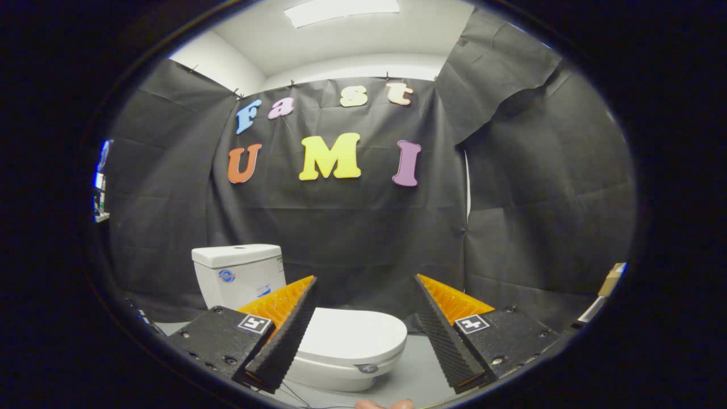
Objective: Open the toilet lid.
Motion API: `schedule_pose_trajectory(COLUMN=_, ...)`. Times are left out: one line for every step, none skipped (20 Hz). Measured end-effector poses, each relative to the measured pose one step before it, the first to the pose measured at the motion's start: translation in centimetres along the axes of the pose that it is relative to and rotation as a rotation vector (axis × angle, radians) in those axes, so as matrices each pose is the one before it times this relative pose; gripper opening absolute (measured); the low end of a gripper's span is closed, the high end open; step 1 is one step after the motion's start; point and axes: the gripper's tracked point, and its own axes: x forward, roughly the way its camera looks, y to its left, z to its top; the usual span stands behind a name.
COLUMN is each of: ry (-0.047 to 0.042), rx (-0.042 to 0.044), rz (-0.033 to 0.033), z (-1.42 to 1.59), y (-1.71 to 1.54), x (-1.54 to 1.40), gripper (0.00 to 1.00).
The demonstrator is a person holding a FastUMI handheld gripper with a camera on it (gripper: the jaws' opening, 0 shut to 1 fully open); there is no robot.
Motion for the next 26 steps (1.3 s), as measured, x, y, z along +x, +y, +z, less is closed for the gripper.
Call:
schedule_pose_trajectory(ry=-0.00062, rx=-0.00293, rz=-0.00079, z=-0.071, y=-0.001, x=-0.073, gripper=1.00)
schedule_pose_trajectory(ry=0.00092, rx=-0.00159, rz=-0.00267, z=0.041, y=-0.050, x=-0.010, gripper=1.00)
schedule_pose_trajectory(ry=0.00192, rx=0.00199, rz=-0.00215, z=-0.128, y=-0.175, x=0.051, gripper=1.00)
schedule_pose_trajectory(ry=0.00172, rx=0.00681, rz=-0.00055, z=0.030, y=0.021, x=-0.036, gripper=1.00)
schedule_pose_trajectory(ry=0.00187, rx=0.00710, rz=0.00035, z=-0.001, y=0.077, x=0.043, gripper=1.00)
schedule_pose_trajectory(ry=0.00302, rx=0.00325, rz=0.00185, z=-0.008, y=0.038, x=0.132, gripper=1.00)
schedule_pose_trajectory(ry=0.00078, rx=-0.00068, rz=-0.00197, z=-0.075, y=-0.069, x=-0.033, gripper=1.00)
schedule_pose_trajectory(ry=0.00028, rx=-0.00259, rz=-0.00105, z=0.016, y=-0.001, x=-0.045, gripper=1.00)
schedule_pose_trajectory(ry=0.00085, rx=0.00021, rz=-0.00250, z=-0.101, y=-0.124, x=0.096, gripper=1.00)
schedule_pose_trajectory(ry=0.00505, rx=0.00222, rz=0.00070, z=-0.159, y=0.013, x=0.036, gripper=1.00)
schedule_pose_trajectory(ry=0.00652, rx=0.00384, rz=0.00394, z=-0.241, y=0.146, x=0.062, gripper=1.00)
schedule_pose_trajectory(ry=0.00554, rx=0.00329, rz=0.00221, z=-0.105, y=0.069, x=0.095, gripper=1.00)
schedule_pose_trajectory(ry=0.00399, rx=0.00080, rz=0.00254, z=-0.111, y=0.033, x=-0.016, gripper=1.00)
schedule_pose_trajectory(ry=0.00394, rx=-0.00345, rz=0.00001, z=-0.107, y=0.007, x=0.069, gripper=1.00)
schedule_pose_trajectory(ry=0.00600, rx=-0.00297, rz=0.00051, z=-0.278, y=0.050, x=0.060, gripper=1.00)
schedule_pose_trajectory(ry=0.00854, rx=-0.00003, rz=0.00175, z=-0.248, y=0.077, x=0.037, gripper=1.00)
schedule_pose_trajectory(ry=0.00828, rx=0.00361, rz=0.00357, z=-0.337, y=0.144, x=-0.012, gripper=1.00)
schedule_pose_trajectory(ry=0.00963, rx=0.00419, rz=0.00335, z=-0.318, y=0.130, x=0.042, gripper=1.00)
schedule_pose_trajectory(ry=0.01495, rx=0.00534, rz=0.00072, z=-0.466, y=0.021, x=0.085, gripper=1.00)
schedule_pose_trajectory(ry=0.01948, rx=0.00710, rz=0.00385, z=-0.496, y=0.189, x=0.071, gripper=1.00)
schedule_pose_trajectory(ry=0.01865, rx=0.00680, rz=0.00325, z=-0.559, y=0.202, x=0.128, gripper=1.00)
schedule_pose_trajectory(ry=0.02022, rx=0.00782, rz=0.00056, z=-0.492, y=0.163, x=0.042, gripper=1.00)
schedule_pose_trajectory(ry=0.01653, rx=0.00613, rz=0.00237, z=-0.430, y=0.129, x=0.090, gripper=1.00)
schedule_pose_trajectory(ry=0.00828, rx=0.00279, rz=0.00131, z=-0.227, y=0.083, x=0.173, gripper=1.00)
schedule_pose_trajectory(ry=0.00576, rx=-0.00083, rz=-0.00349, z=-0.234, y=0.119, x=0.165, gripper=1.00)
schedule_pose_trajectory(ry=0.00530, rx=-0.00315, rz=-0.00422, z=-0.183, y=0.025, x=0.244, gripper=1.00)
